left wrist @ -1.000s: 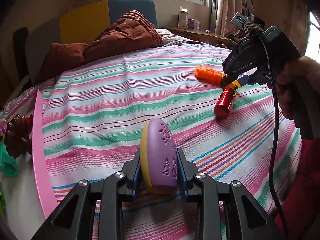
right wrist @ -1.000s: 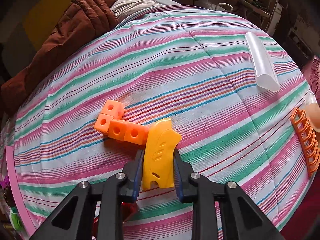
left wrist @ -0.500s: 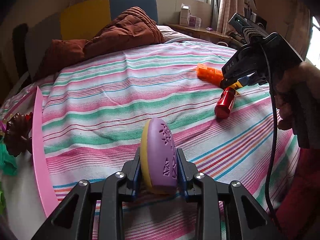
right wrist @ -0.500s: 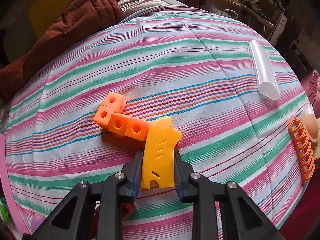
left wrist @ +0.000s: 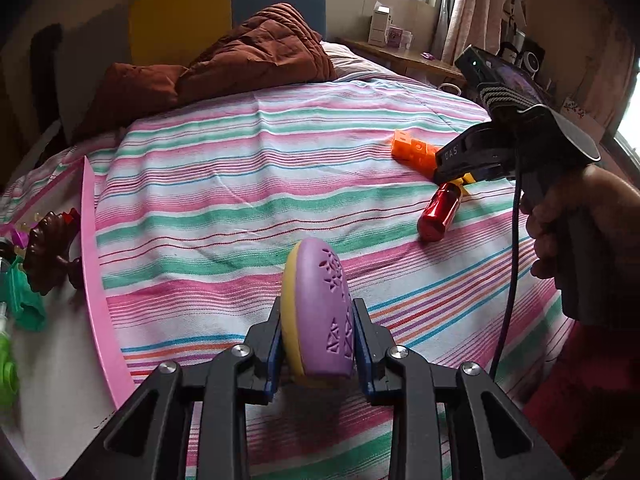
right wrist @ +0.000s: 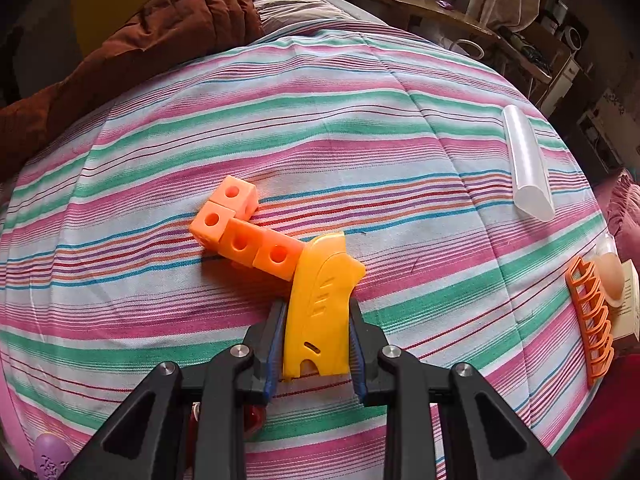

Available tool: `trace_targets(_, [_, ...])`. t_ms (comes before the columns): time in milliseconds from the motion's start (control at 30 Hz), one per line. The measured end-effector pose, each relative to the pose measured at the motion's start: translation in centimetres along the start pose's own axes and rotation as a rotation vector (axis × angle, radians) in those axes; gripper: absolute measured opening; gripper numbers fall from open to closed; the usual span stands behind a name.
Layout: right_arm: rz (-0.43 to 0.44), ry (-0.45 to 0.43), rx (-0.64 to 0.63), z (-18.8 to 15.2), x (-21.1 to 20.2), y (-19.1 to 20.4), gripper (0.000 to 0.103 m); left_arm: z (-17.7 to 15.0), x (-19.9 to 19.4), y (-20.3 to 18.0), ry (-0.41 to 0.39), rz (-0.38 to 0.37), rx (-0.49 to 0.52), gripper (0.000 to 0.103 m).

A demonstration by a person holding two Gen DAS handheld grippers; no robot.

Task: Organize rigid objects
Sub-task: 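Grasp the yellow piece with the right tool while the left tool holds the purple egg, then carry the purple egg over the tray with the left tool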

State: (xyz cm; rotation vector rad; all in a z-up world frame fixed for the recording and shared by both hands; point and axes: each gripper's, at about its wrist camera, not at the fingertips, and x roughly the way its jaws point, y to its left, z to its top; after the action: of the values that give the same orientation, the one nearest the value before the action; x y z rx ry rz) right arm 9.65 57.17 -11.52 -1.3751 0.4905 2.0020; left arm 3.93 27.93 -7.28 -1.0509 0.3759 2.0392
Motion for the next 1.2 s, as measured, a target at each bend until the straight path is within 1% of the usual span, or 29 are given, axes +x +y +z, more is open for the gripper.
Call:
trace_targets(200, [-0.014, -0.006, -0.019, -0.1, -0.1, 0.3, 0.027, 0.5, -2.2, 0.2, -0.039, -0.008, -0.011, 0.030])
trace_targets(300, [-0.021, -0.009, -0.027, 0.5, 0.2, 0.6, 0.027, 0.9, -3.2, 0.4, -0.063, 0.000, -0.013, 0.030])
trace_targets(533, [-0.029, -0.013, -0.038, 0.4, 0.0, 0.8, 0.027, 1.4, -5.5, 1.3, -0.115, 0.015, -0.035, 0.030])
trace_targets(767, [-0.040, -0.017, -0.053, 0.1, -0.4, 1.0, 0.027, 1.1, -7.1, 3.3, -0.133, 0.040, -0.084, 0.030])
trace_targets(900, [-0.048, -0.021, -0.063, -0.1, -0.6, 1.3, 0.027, 0.6, -8.1, 5.0, -0.139, 0.064, -0.119, 0.030])
trace_targets(1033, [-0.054, -0.023, -0.071, 0.0, -0.6, 1.4, 0.027, -0.5, -9.0, 7.6, -0.134, 0.084, -0.176, 0.030])
trace_targets(1200, [-0.062, -0.025, -0.079, 0.1, -0.4, 1.6, 0.027, -2.8, -10.1, 11.9, -0.116, 0.133, -0.286, 0.030])
